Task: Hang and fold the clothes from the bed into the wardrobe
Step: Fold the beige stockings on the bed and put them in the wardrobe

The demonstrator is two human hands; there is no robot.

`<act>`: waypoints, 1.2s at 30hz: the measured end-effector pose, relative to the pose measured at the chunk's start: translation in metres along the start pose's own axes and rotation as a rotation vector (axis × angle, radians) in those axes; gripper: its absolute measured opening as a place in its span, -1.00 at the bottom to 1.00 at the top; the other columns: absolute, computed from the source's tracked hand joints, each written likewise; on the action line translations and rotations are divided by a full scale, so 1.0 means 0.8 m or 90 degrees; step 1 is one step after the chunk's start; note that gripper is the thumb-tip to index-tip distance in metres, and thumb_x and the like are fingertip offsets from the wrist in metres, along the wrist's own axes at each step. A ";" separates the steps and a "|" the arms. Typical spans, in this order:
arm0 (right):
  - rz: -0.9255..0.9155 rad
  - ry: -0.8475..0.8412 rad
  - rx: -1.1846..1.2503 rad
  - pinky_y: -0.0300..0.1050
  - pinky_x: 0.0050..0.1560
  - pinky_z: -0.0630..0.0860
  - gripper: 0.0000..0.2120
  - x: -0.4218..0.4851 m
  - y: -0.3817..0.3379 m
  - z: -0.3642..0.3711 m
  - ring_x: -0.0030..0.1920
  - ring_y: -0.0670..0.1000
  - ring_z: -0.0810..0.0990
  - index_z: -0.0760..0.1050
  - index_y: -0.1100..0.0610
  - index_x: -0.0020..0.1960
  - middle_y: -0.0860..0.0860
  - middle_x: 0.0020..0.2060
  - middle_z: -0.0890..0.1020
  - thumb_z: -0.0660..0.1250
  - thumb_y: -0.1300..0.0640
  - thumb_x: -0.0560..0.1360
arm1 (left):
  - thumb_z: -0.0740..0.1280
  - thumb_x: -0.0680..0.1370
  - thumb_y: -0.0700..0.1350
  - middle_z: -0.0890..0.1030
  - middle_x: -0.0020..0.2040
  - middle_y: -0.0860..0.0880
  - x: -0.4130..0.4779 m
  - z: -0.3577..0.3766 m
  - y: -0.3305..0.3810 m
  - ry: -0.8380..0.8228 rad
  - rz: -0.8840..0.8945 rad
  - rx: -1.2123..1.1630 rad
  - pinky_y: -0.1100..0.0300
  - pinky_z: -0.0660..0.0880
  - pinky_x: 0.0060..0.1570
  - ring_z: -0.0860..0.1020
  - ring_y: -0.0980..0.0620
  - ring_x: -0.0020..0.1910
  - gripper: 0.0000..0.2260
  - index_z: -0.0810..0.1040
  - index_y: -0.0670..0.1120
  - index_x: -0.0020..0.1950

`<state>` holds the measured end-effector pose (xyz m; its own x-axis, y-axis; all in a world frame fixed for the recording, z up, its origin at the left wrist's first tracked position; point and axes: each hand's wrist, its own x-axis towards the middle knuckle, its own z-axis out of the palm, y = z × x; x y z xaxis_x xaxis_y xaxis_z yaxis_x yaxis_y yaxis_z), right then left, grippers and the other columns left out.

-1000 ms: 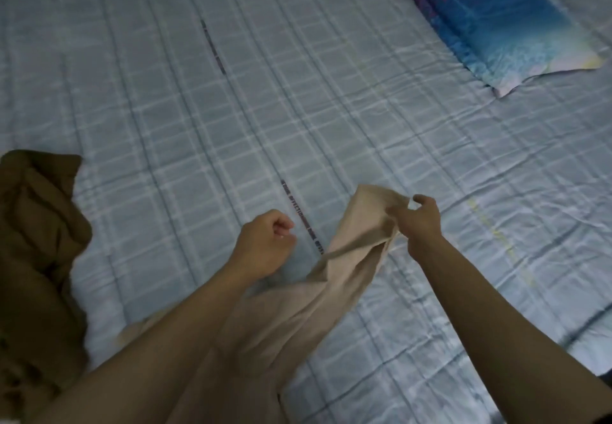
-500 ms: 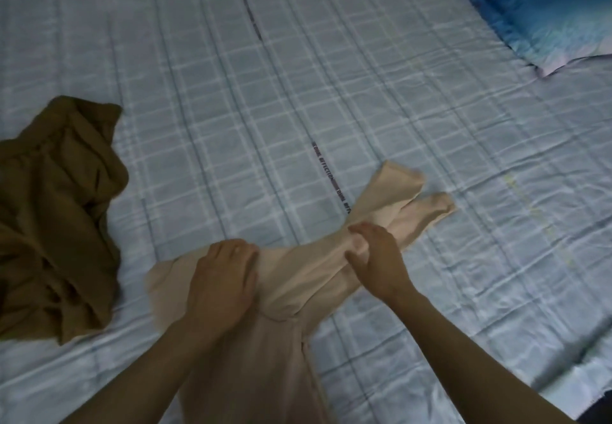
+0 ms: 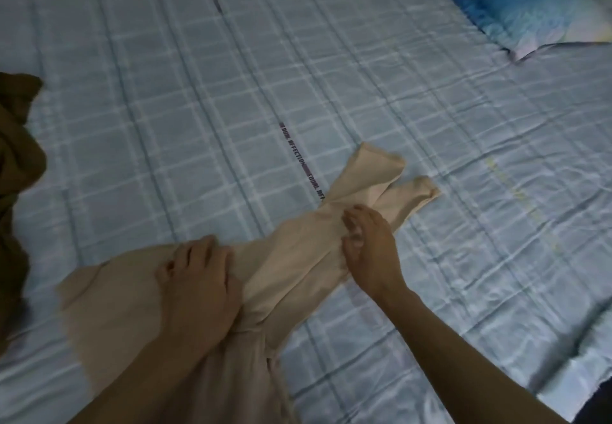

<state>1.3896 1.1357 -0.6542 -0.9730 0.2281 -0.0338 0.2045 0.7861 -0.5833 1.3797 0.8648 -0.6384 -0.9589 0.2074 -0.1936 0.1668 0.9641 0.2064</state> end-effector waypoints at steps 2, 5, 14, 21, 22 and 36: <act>-0.006 0.013 0.010 -0.37 0.40 0.10 -0.61 0.010 0.006 -0.008 0.39 0.15 0.41 0.50 0.23 0.31 0.17 0.34 0.50 0.37 0.32 0.49 | 0.16 0.45 0.03 0.55 0.29 -0.11 0.020 -0.003 0.031 0.019 0.021 -0.062 -0.11 0.30 0.15 0.46 -0.20 0.24 -0.64 0.59 -0.07 0.12; -0.015 -0.005 0.007 -0.16 0.46 0.15 -0.55 0.027 0.017 -0.021 0.43 0.16 0.38 0.48 0.23 0.36 0.16 0.37 0.49 0.37 0.33 0.48 | 0.16 0.46 0.04 0.53 0.27 -0.01 0.050 -0.004 0.080 0.022 0.056 -0.102 -0.03 0.25 0.14 0.43 -0.11 0.25 -0.63 0.53 -0.02 0.20; -0.080 -0.144 -0.168 0.04 0.41 0.16 -0.46 0.103 0.070 -0.063 0.45 0.15 0.29 0.41 0.10 0.43 0.06 0.37 0.44 0.31 0.28 0.46 | 0.34 0.50 0.06 0.47 0.28 0.02 0.128 0.020 0.190 -0.071 0.150 -0.156 -0.04 0.32 0.22 0.40 -0.07 0.25 -0.54 0.34 0.02 0.35; -0.179 -0.146 -0.172 -0.06 0.22 0.23 -0.83 0.145 0.094 -0.093 0.14 0.12 0.47 0.62 0.15 0.00 0.07 0.02 0.56 0.45 0.18 0.41 | 0.35 0.50 -0.08 0.51 -0.17 0.03 0.145 0.026 0.213 -0.024 0.125 -0.221 -0.05 0.46 0.04 0.53 -0.06 -0.10 -0.93 0.52 -0.05 -0.05; -0.213 -0.139 -0.153 0.00 0.23 0.29 -0.86 0.146 0.095 -0.101 0.07 0.11 0.51 0.61 0.17 -0.02 0.07 -0.04 0.59 0.45 0.21 0.42 | 0.37 0.50 -0.11 0.46 -0.23 0.03 0.142 0.021 0.213 -0.015 0.147 -0.265 -0.04 0.47 -0.04 0.50 -0.05 -0.18 -0.93 0.51 -0.09 -0.13; -0.177 -0.093 -0.109 -0.07 -0.25 0.42 -0.84 0.123 0.067 -0.230 -0.30 0.00 0.55 0.55 0.01 -0.19 -0.06 -0.40 0.55 0.49 -0.03 0.43 | 0.40 0.53 -0.11 0.60 -0.34 0.06 0.100 -0.053 0.212 -0.066 0.146 -0.509 0.38 0.37 -0.32 0.52 0.15 -0.38 -0.89 0.57 0.02 -0.19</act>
<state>1.3247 1.3061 -0.5392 -0.9965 -0.0825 -0.0160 -0.0670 0.8943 -0.4424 1.3213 1.0379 -0.5783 -0.8889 0.4352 -0.1429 0.1048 0.4969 0.8615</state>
